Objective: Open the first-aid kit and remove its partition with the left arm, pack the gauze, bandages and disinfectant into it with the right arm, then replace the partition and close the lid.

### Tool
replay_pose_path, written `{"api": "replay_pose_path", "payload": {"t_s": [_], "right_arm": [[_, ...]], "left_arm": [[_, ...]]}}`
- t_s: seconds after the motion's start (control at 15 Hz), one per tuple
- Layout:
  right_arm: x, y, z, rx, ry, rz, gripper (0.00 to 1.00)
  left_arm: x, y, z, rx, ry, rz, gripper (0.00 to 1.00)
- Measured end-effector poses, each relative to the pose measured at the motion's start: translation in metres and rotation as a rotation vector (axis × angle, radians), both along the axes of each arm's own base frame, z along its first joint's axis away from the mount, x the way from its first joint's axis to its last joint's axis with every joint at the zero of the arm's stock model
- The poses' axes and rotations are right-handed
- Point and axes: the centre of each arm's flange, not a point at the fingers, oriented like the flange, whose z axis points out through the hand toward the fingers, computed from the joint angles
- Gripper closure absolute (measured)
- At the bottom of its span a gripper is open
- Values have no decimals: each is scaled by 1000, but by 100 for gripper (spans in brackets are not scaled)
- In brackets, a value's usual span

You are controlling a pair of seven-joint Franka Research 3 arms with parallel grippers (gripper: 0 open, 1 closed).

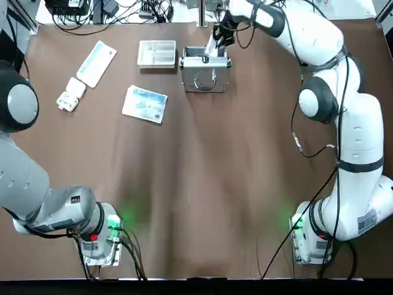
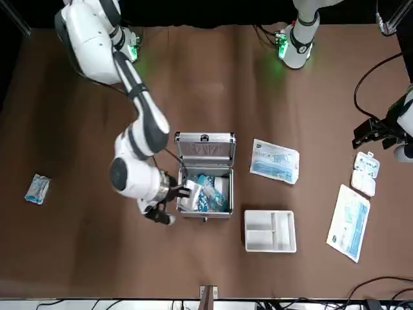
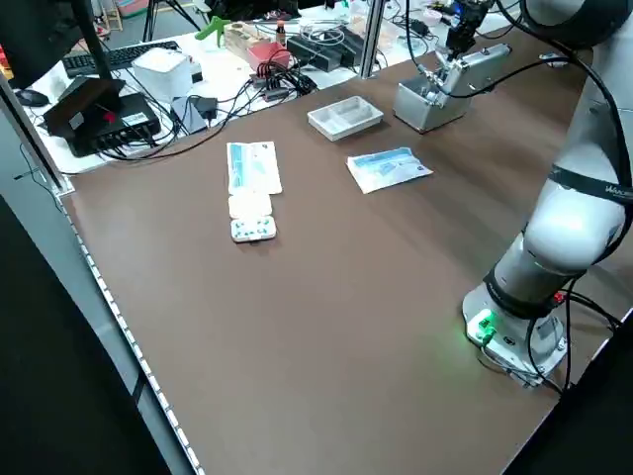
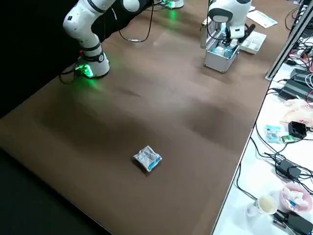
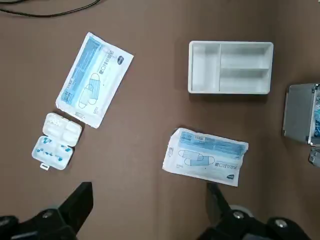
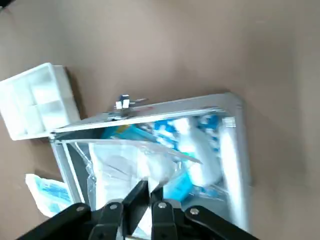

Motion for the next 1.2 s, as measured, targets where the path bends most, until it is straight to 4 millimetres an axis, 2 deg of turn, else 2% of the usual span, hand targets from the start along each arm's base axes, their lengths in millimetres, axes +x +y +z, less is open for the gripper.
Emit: {"api": "replay_pose_path", "payload": {"t_s": [0.2,0.33,0.53,0.8,0.87,1.13,1.2], "right_arm": [[-14,40,-12,23,-64,14,90],[-22,58,-25,25,-74,26,89],[-26,63,-39,18,-59,33,88],[-27,62,-41,20,-42,32,85],[-27,61,-40,20,-43,31,81],[-14,45,-29,27,-56,5,44],[-9,25,-18,10,4,15,26]], "left_arm": [[0,0,0,0,1,0,0],[0,0,0,0,4,0,0],[-1,0,-1,0,6,0,0],[0,4,-1,2,7,7,0],[0,8,-1,2,8,13,0],[0,25,-2,2,13,41,0],[0,26,-2,2,13,41,0]]}}
